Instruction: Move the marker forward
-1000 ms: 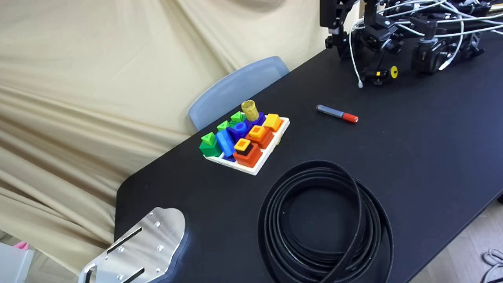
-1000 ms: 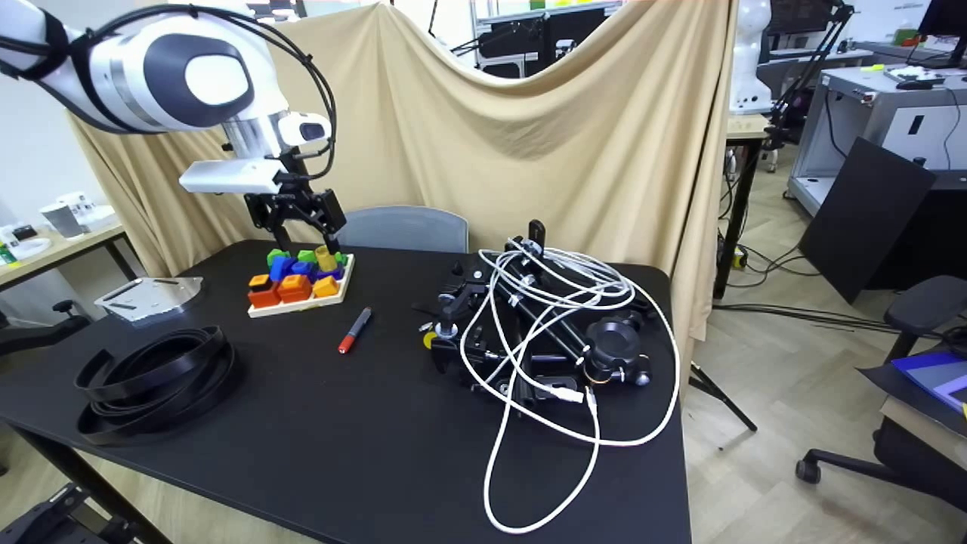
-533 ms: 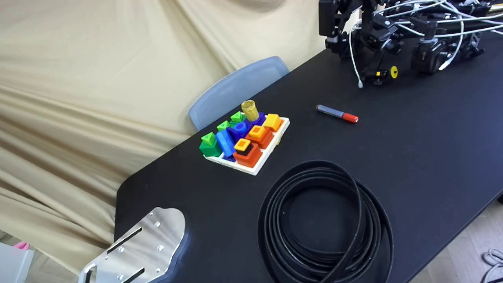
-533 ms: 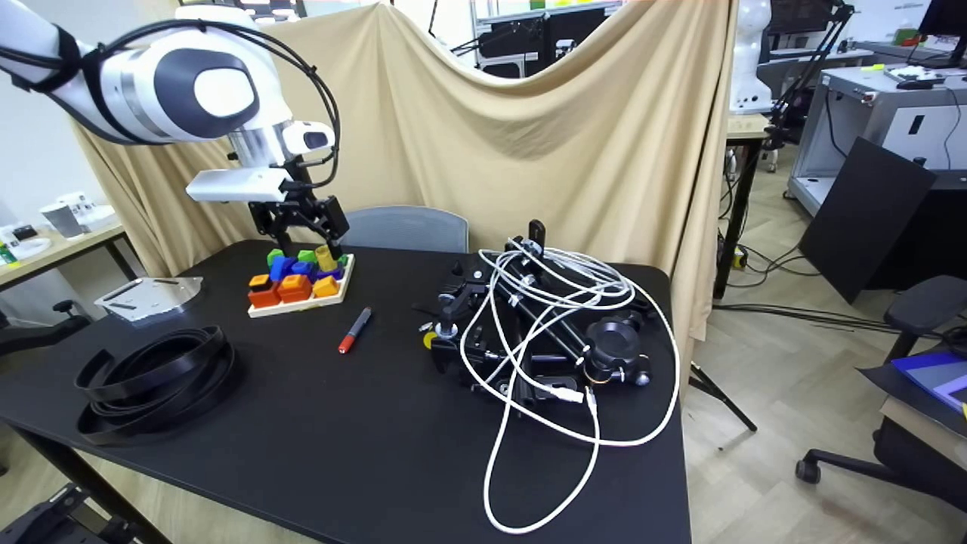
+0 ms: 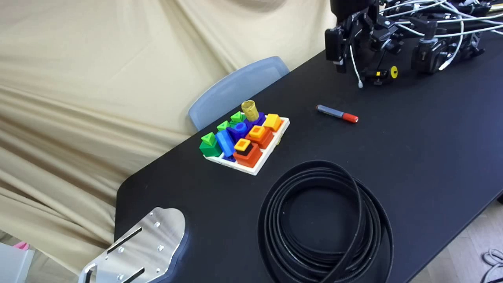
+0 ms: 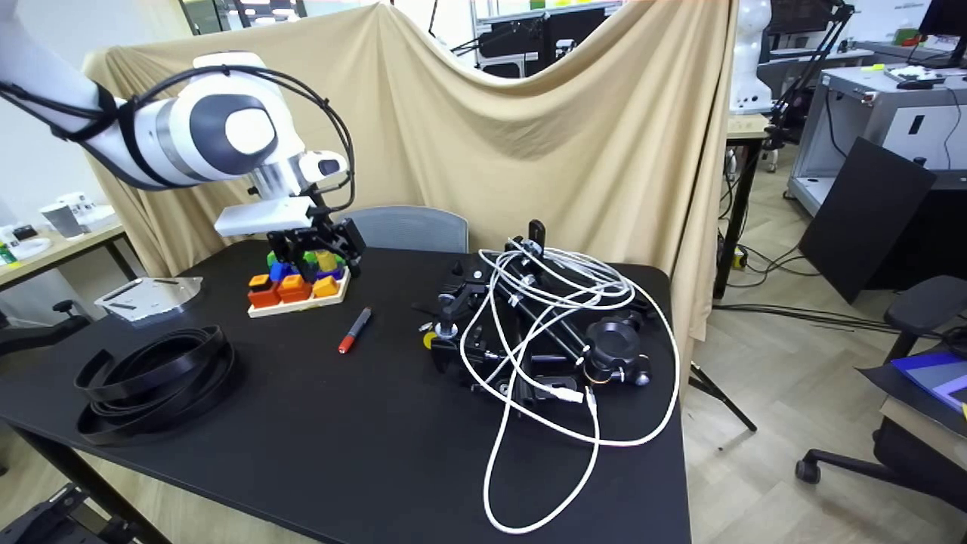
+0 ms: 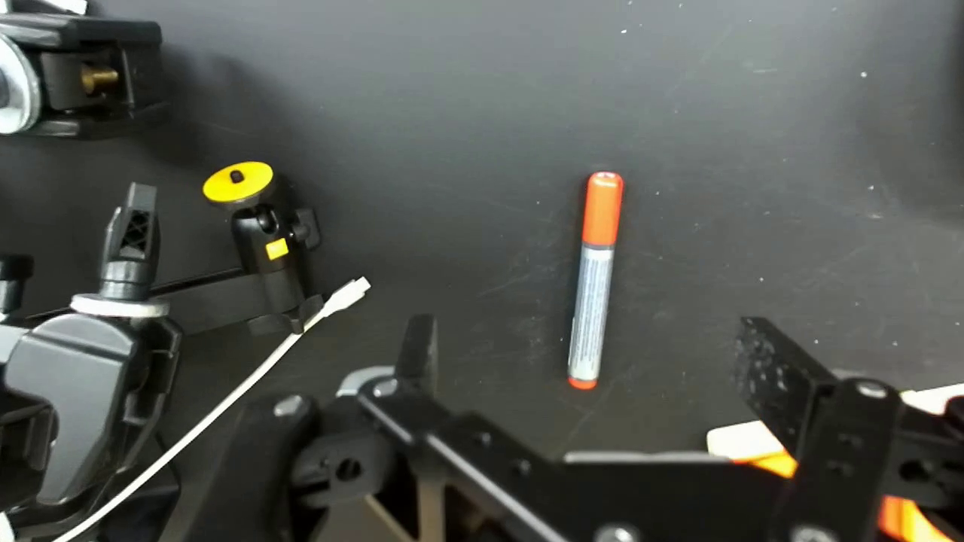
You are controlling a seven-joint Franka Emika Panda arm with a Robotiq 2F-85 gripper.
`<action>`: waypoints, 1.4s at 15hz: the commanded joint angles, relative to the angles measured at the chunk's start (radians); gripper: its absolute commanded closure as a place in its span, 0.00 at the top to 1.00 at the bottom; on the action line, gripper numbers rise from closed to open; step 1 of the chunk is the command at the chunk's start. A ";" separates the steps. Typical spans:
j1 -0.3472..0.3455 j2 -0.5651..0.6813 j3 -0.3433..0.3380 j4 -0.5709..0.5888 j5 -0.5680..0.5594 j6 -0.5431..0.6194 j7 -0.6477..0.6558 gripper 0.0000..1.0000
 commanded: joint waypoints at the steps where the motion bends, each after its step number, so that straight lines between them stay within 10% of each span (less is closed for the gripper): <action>1: 0.004 0.095 -0.010 0.033 -0.018 0.057 0.011 1.00; 19: 0.001 0.360 0.014 0.169 0.120 0.158 0.020 1.00; 21: 0.005 0.375 0.008 0.181 0.114 0.155 0.022 0.75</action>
